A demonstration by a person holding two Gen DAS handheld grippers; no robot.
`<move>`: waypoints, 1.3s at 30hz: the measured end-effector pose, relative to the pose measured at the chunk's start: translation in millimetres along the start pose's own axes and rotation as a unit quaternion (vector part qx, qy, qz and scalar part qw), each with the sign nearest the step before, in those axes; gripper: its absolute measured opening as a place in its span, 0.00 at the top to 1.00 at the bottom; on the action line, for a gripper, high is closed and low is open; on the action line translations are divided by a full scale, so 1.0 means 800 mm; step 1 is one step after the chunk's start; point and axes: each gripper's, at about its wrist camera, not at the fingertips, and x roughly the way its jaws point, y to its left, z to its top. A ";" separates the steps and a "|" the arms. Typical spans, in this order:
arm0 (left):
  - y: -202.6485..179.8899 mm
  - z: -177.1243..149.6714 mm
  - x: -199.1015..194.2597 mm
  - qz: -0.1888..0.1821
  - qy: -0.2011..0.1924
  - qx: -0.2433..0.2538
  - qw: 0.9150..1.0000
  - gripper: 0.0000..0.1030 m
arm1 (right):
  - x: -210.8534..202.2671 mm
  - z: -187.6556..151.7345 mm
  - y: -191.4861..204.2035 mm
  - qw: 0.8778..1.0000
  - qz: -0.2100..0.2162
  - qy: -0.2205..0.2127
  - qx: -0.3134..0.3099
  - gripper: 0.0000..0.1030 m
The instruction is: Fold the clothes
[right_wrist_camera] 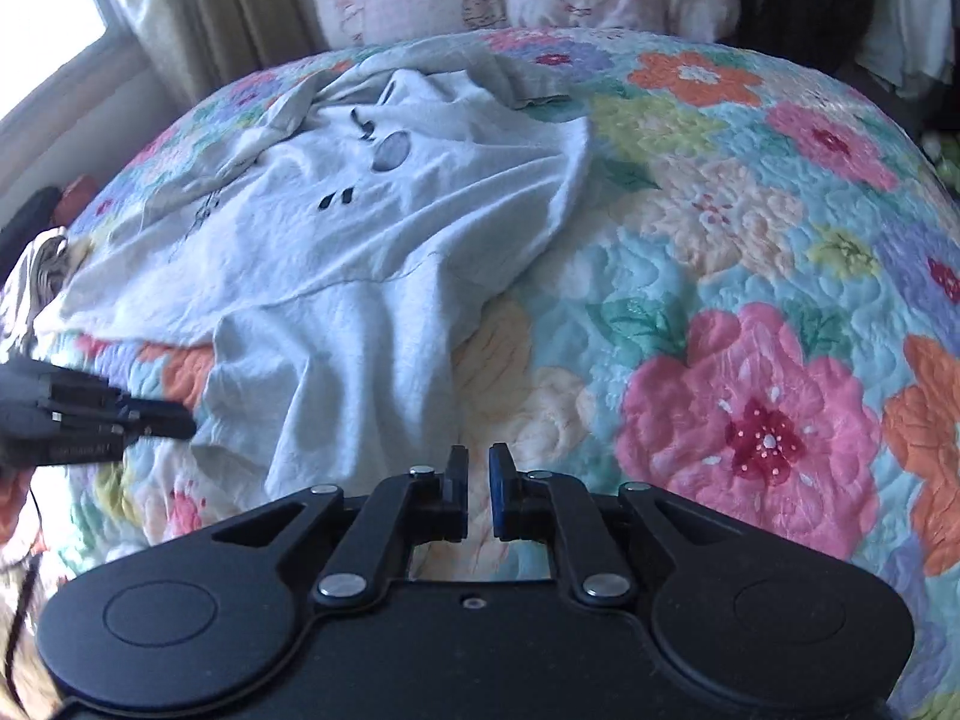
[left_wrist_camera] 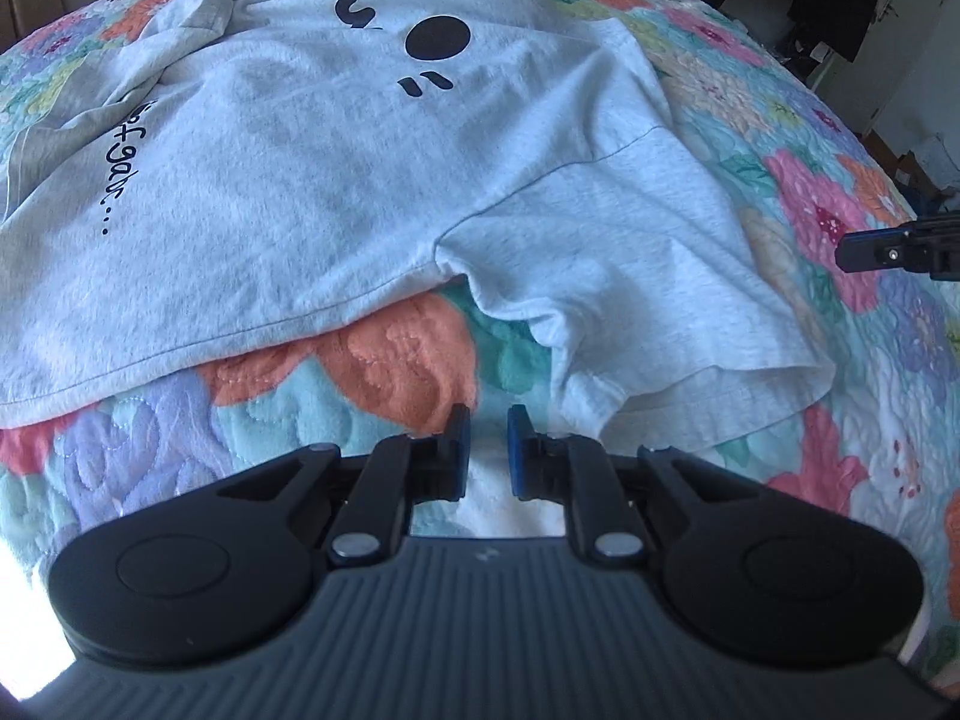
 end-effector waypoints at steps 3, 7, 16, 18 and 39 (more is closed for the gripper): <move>0.019 0.007 -0.011 -0.029 -0.023 -0.044 0.998 0.83 | 0.015 0.010 -0.017 0.997 0.029 -0.005 0.069 0.55; 0.034 0.012 0.007 -0.082 -0.017 -0.093 0.992 0.51 | 0.050 0.008 -0.017 0.993 0.050 0.016 0.103 0.47; -0.017 0.021 0.062 -0.068 0.012 0.000 0.998 0.88 | 0.106 0.013 0.033 0.996 0.064 0.054 0.012 0.95; -0.016 0.019 0.043 -0.088 0.006 -0.015 0.996 0.97 | 0.073 0.021 0.047 0.998 0.059 0.022 -0.017 0.96; 0.010 -0.009 0.028 -0.029 0.010 -0.112 0.993 0.98 | 0.069 -0.047 0.038 0.990 -0.058 0.059 -0.117 0.96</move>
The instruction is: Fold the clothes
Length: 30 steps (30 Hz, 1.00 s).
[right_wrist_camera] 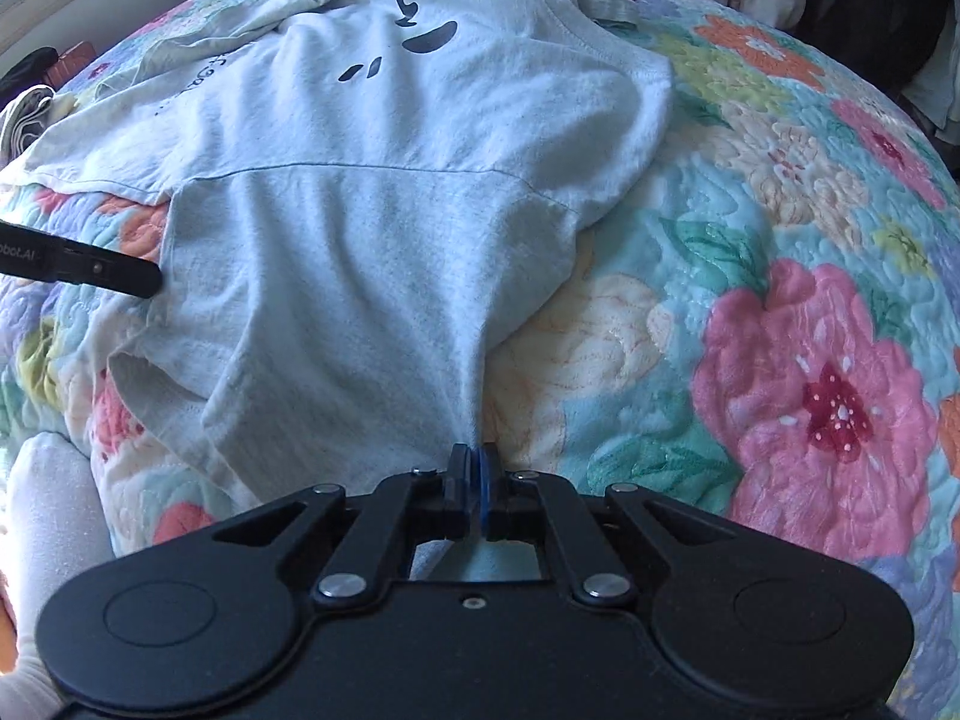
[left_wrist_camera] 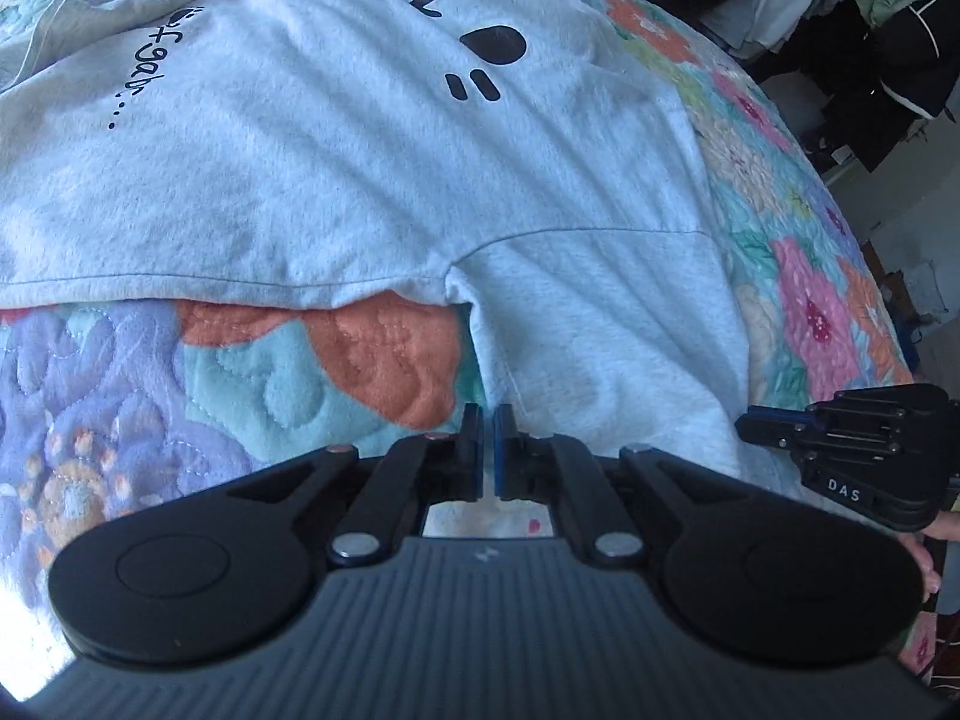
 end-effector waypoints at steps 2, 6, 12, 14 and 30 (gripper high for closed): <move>0.002 0.000 0.008 -0.007 0.015 -0.010 1.000 0.98 | 0.002 -0.005 -0.002 1.000 0.004 -0.009 0.011 0.95; 0.004 0.002 -0.011 0.007 -0.019 -0.001 1.000 0.96 | -0.011 0.004 -0.010 0.999 0.015 -0.010 0.037 0.92; 0.031 0.023 -0.074 0.025 -0.121 0.001 0.992 0.60 | -0.106 0.092 -0.032 0.993 0.025 -0.107 0.051 0.43; 0.037 0.038 -0.087 0.046 -0.147 0.023 0.988 0.58 | -0.122 0.137 -0.036 0.990 0.033 -0.135 0.030 0.37; 0.132 0.265 -0.034 0.107 -0.130 0.196 0.966 0.23 | 0.097 0.426 -0.013 0.993 -0.018 -0.108 -0.048 0.27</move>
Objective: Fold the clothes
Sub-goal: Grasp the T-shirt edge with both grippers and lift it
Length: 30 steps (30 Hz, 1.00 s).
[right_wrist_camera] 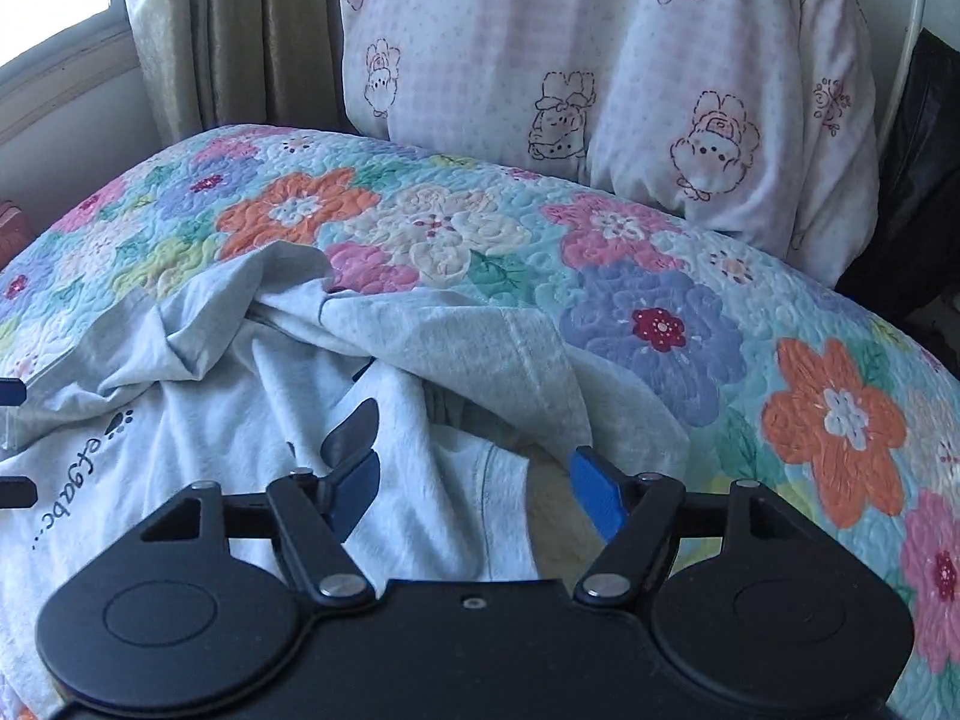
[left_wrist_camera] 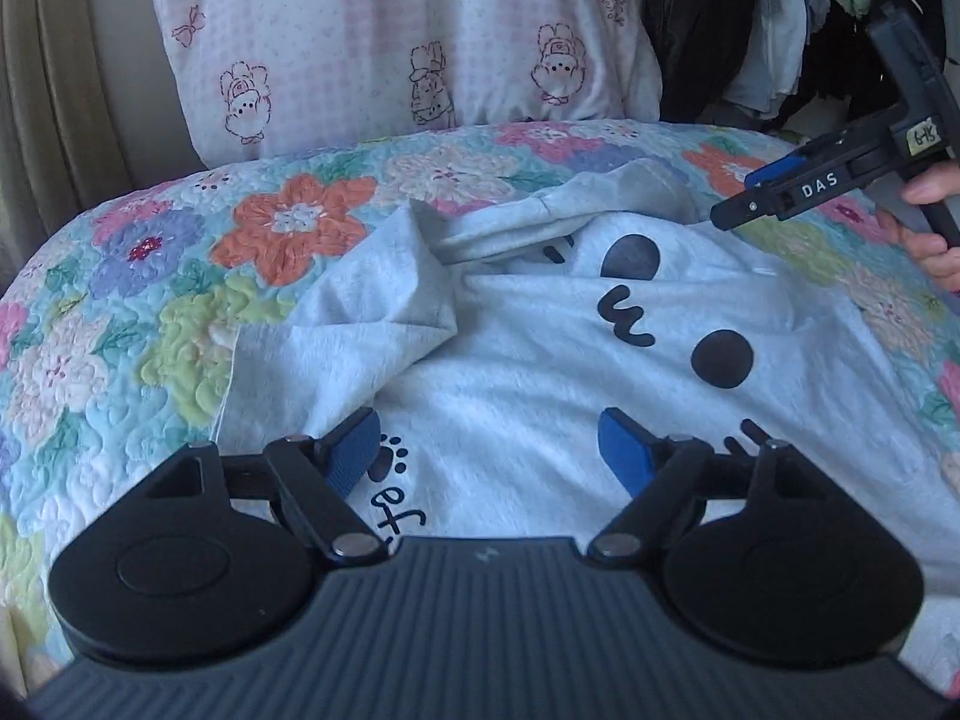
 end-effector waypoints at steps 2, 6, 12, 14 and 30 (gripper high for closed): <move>0.004 0.015 0.033 0.021 0.017 0.025 0.999 0.23 | 0.017 0.015 -0.001 1.000 -0.014 0.000 -0.019 0.27; 0.017 0.035 0.083 0.034 0.045 0.041 0.998 0.23 | 0.057 0.044 -0.001 0.999 -0.011 0.022 -0.041 0.27; 0.016 0.040 0.156 0.181 0.130 0.101 0.970 0.23 | 0.099 0.052 0.013 0.999 -0.014 0.015 -0.039 0.28; 0.020 0.036 0.162 0.193 0.117 0.111 0.968 0.34 | 0.107 0.053 0.008 1.000 -0.006 0.014 -0.007 0.46; 0.173 0.076 0.062 0.260 -0.012 -0.125 0.957 0.91 | 0.016 0.166 0.004 0.985 0.001 -0.153 0.073 0.93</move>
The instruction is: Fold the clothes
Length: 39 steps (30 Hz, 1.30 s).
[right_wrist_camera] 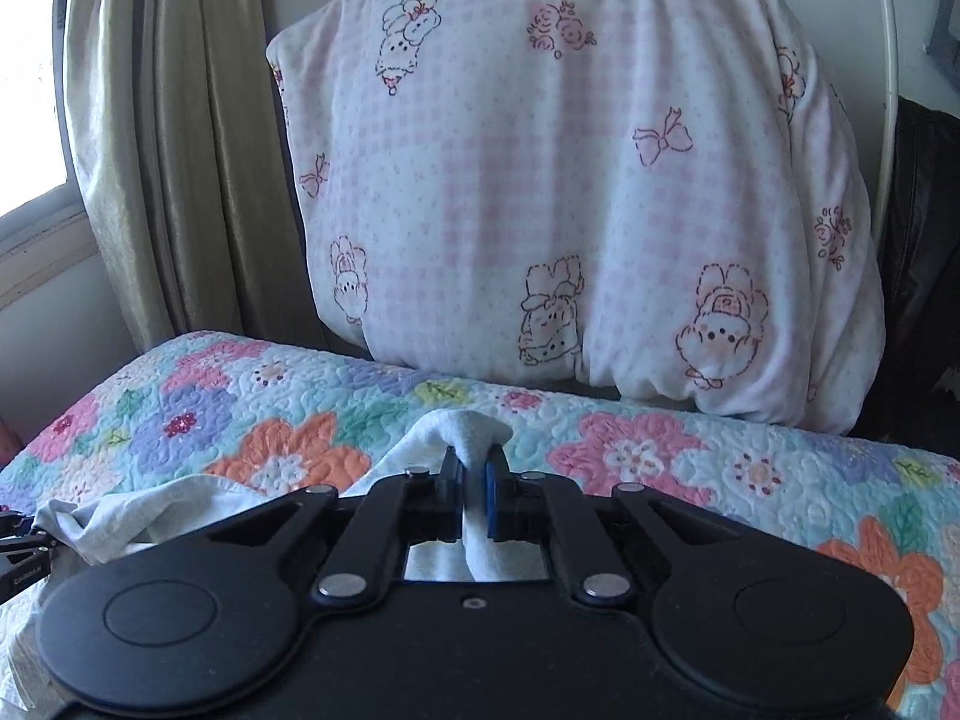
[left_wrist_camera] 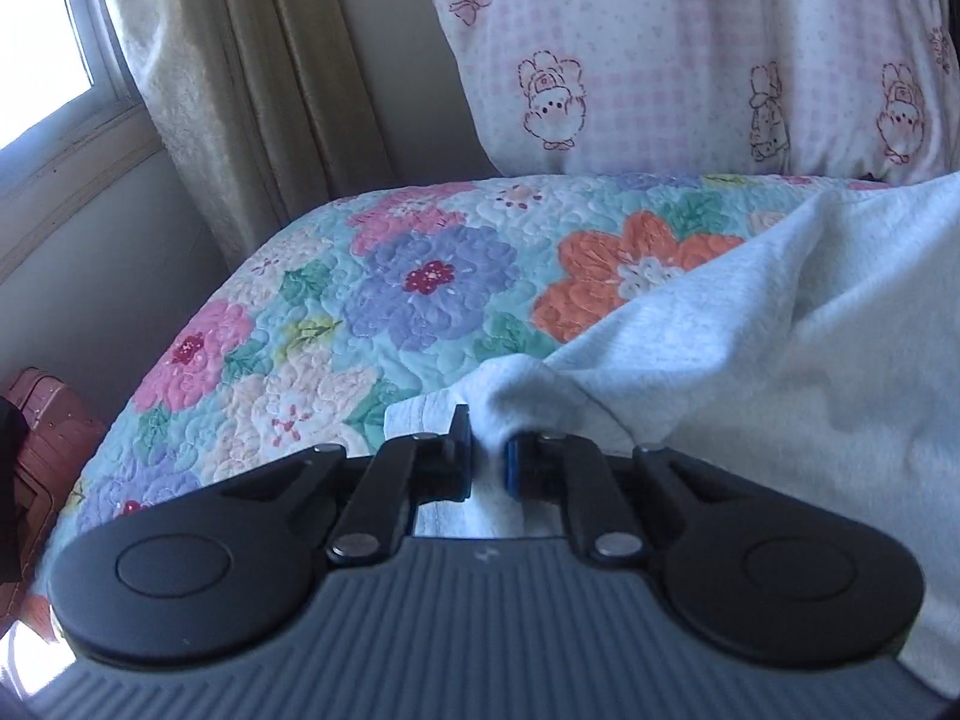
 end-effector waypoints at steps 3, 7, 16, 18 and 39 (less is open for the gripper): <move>0.026 0.017 -0.001 0.008 -0.013 -0.023 1.000 0.91 | -0.006 0.030 0.022 0.999 0.002 -0.030 -0.013 0.93; 0.049 0.034 0.012 0.001 -0.001 -0.053 0.999 0.90 | 0.003 0.057 0.048 0.997 -0.008 -0.044 -0.056 0.93; 0.080 0.025 0.056 0.009 0.038 -0.067 0.997 0.57 | 0.057 0.046 0.062 0.993 -0.069 -0.019 -0.094 0.93; 0.086 0.017 0.065 0.006 0.046 -0.071 0.996 0.57 | 0.068 0.039 0.061 0.992 -0.081 -0.009 -0.096 0.93; -0.064 -0.056 -0.054 -0.295 0.014 -0.070 0.953 0.39 | 0.054 -0.081 0.140 0.941 0.279 0.176 0.073 0.91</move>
